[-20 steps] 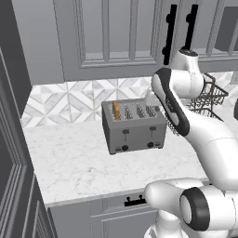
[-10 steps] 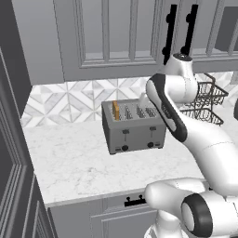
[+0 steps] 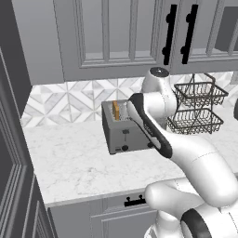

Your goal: Start the toaster. Once the lever pops up, take the bread to the plate on the dining counter.

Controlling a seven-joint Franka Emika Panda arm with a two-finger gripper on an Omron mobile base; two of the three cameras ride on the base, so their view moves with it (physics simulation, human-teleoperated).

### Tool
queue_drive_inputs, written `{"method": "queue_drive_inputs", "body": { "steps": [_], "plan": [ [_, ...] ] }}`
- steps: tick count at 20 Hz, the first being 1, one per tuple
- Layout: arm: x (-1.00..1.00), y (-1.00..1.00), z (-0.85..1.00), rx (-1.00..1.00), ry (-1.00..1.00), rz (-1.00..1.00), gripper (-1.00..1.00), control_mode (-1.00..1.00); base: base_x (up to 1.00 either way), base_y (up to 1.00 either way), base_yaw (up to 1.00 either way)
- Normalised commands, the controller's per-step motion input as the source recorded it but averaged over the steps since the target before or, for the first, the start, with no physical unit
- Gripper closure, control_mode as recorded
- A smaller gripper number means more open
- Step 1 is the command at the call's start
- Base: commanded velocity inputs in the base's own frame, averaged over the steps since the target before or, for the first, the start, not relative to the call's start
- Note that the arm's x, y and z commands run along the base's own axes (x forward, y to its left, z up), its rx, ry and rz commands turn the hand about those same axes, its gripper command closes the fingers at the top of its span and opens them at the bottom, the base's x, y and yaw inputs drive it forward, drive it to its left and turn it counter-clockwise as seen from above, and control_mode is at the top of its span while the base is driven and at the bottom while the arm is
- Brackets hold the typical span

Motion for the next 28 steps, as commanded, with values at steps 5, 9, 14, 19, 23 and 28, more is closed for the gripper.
{"method": "queue_drive_inputs", "body": {
  "steps": [5, 9, 14, 19, 23, 28],
  "plan": [
    [0.31, 0.47, -0.03, -0.08, 0.07, 0.00, 1.00, -1.00, 0.00, 0.00, 0.00],
    [0.33, 0.08, -0.02, 0.00, 0.13, 0.02, 1.00, -1.00, 0.00, 0.00, 0.00],
    [0.23, 0.00, -0.19, 0.00, 0.07, 0.01, 1.00, -1.00, 0.00, 0.00, 0.00],
    [0.14, 0.00, -0.32, 0.00, 0.00, 0.00, 1.00, -1.00, 0.00, 0.00, 0.00],
    [0.17, 0.00, -0.25, 0.00, 0.00, 0.00, 1.00, -1.00, 0.00, 0.00, 0.00],
    [0.07, 0.00, -0.22, 0.00, 0.01, 0.00, 1.00, -1.00, 0.00, 0.00, 0.00]
  ]
}}
